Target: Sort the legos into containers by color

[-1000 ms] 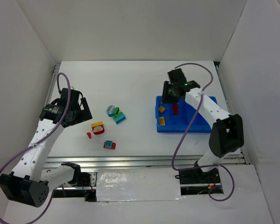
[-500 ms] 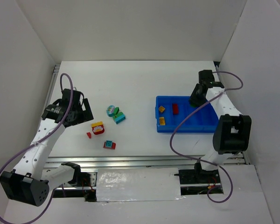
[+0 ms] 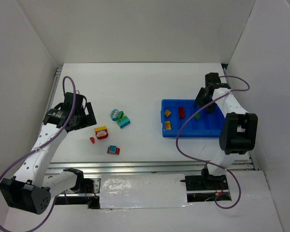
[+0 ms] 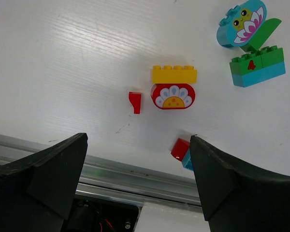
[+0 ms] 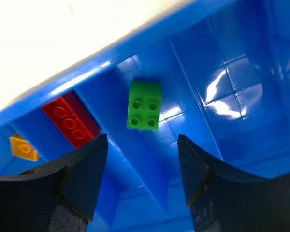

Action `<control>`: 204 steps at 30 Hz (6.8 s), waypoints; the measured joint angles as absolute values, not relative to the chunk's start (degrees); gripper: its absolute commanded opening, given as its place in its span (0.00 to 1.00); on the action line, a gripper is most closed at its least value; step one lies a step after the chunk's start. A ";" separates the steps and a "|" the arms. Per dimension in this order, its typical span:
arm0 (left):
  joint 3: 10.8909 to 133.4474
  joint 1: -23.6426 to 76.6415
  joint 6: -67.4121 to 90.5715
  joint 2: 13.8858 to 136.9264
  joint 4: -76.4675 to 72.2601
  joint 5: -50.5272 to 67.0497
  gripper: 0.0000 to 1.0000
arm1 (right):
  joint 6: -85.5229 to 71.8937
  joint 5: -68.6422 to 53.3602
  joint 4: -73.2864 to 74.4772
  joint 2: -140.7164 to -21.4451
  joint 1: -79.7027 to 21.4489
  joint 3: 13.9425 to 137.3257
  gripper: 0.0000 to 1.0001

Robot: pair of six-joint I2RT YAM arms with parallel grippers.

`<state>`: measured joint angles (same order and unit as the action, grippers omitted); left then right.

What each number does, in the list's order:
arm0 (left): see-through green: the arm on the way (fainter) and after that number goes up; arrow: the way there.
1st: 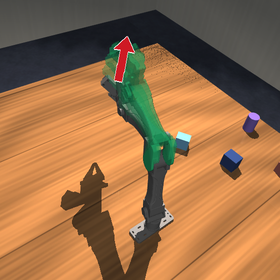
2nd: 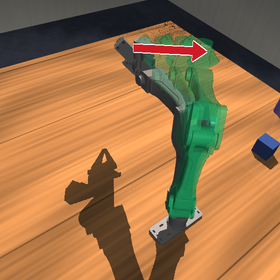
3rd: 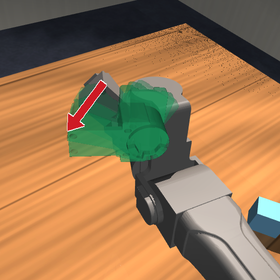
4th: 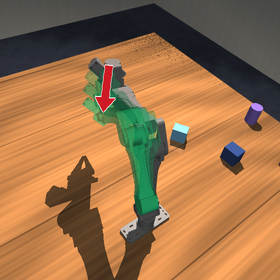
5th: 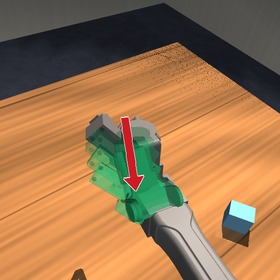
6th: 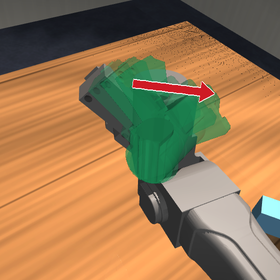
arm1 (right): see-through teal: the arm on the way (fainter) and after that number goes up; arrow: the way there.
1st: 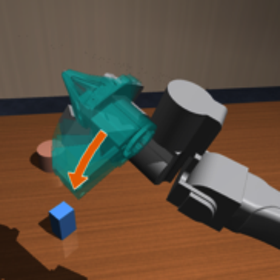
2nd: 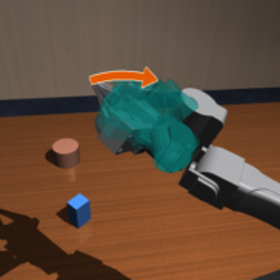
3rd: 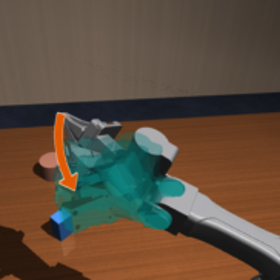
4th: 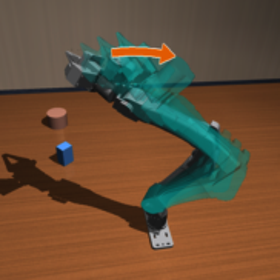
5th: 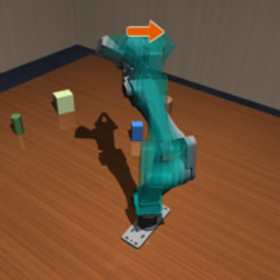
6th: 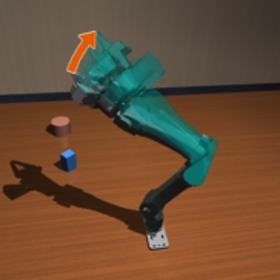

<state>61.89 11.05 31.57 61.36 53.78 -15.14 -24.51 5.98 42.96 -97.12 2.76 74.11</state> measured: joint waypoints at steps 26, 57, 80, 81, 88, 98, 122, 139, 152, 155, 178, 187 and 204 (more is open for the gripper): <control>64.58 9.76 32.40 62.46 56.38 -14.44 1.00 | -18.74 2.74 43.68 -120.86 -46.74 102.96 0.96; 64.55 9.65 29.87 58.87 60.01 -12.86 1.00 | -12.36 3.07 39.59 -133.21 -50.98 109.82 0.84; 75.26 9.52 31.90 67.16 58.41 10.72 0.99 | -3.31 -10.83 25.98 -89.82 -50.94 74.54 0.30; 75.22 9.54 32.69 67.90 57.34 14.31 0.99 | -3.25 -11.68 25.34 -87.07 -51.05 74.08 0.30; 74.94 12.95 39.40 72.79 50.24 33.08 0.99 | -3.70 -14.63 23.31 -78.43 -51.90 70.83 0.34; 72.38 16.75 45.43 73.08 43.22 40.80 0.94 | -4.23 -14.68 23.55 -77.78 -52.01 70.61 0.35; 72.77 22.68 46.61 76.42 37.78 42.94 0.00 | -3.95 -12.86 23.44 -78.32 -52.82 71.48 1.00; 70.11 22.74 37.10 71.22 23.97 50.09 0.00 | -23.09 -47.77 10.57 -61.30 -29.87 57.28 0.99; 70.00 25.02 27.99 69.36 23.20 64.23 0.00 | -31.11 -55.77 1.91 -67.26 -29.52 60.73 0.87; 70.00 25.78 27.09 69.17 23.05 65.21 0.00 | -33.58 -56.95 -1.15 -67.85 -30.81 60.75 0.70; 76.25 26.09 22.98 71.16 28.69 55.55 0.99 | -38.13 -59.27 -8.38 -70.13 -32.36 60.25 0.00; 75.09 23.29 31.70 67.37 25.21 41.39 1.00 | -40.91 -43.62 -15.92 -60.86 -30.30 53.47 0.00; 68.73 21.96 60.31 64.34 -14.31 52.49 0.98 | -51.55 -30.44 -38.30 -58.08 -31.05 49.50 0.00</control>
